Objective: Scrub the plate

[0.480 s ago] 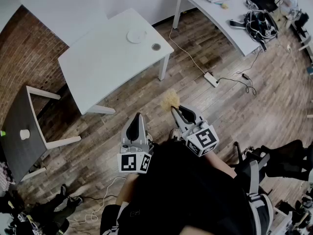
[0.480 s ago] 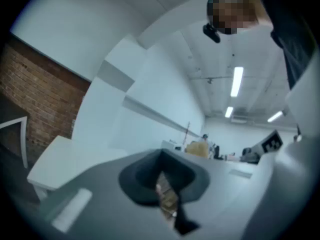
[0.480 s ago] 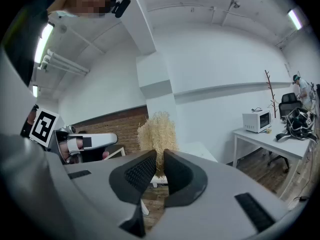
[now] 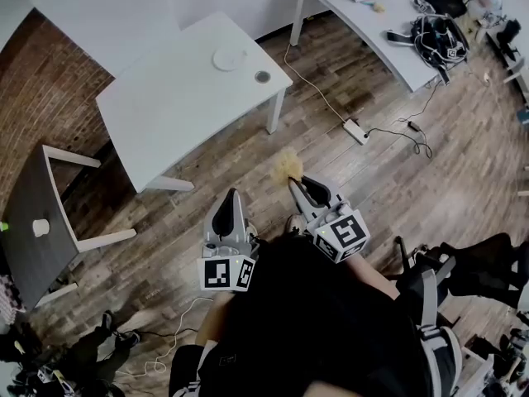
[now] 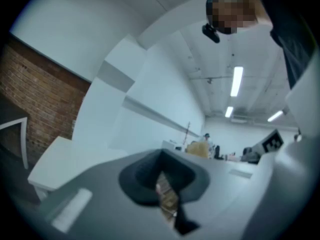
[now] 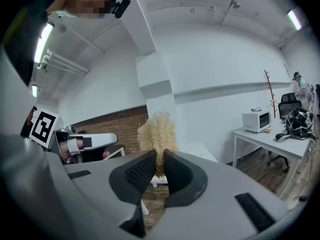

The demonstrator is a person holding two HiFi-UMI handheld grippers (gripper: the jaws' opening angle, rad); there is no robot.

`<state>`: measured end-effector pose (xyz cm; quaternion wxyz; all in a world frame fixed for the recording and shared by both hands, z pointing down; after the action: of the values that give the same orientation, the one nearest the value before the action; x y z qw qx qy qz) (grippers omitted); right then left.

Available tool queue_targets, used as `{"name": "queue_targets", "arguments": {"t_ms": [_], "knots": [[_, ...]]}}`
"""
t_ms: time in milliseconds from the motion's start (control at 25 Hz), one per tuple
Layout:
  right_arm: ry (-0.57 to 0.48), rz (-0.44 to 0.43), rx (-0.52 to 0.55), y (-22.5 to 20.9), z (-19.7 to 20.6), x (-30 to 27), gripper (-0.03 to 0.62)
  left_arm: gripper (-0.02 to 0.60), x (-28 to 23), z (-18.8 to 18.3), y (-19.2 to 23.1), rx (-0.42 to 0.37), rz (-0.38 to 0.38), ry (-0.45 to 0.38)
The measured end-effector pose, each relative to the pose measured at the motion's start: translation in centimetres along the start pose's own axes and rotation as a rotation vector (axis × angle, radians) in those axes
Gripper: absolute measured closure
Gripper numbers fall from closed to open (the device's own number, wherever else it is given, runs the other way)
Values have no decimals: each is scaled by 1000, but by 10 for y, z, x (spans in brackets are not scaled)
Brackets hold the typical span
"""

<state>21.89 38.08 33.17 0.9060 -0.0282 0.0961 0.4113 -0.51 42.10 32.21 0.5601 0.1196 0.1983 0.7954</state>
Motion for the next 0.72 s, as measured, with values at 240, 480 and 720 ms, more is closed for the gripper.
{"name": "queue_targets", "arguments": {"t_ms": [240,480,720], "knots": [[-10,-7,-18,-4,2,1,553,578,2,2,2,-4,-24,-18],[-1,27,-32,19,-2,2,552,578,21,-8,14,-1,-6,-5],[5,43,-24,39,-4,-22,553,578,29,-15,42,3,15,-5]]}}
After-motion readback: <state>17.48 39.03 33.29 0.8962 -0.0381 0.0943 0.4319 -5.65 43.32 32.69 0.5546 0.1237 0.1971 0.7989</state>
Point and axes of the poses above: the fingertips, and each gripper's own axes: x backward along the fingers, y to its left, z out of its underside, the point moved 10 cm from there along x, backward along the fingers, and after that the axes turned 12 degrees about x, right-handed, at the moved point
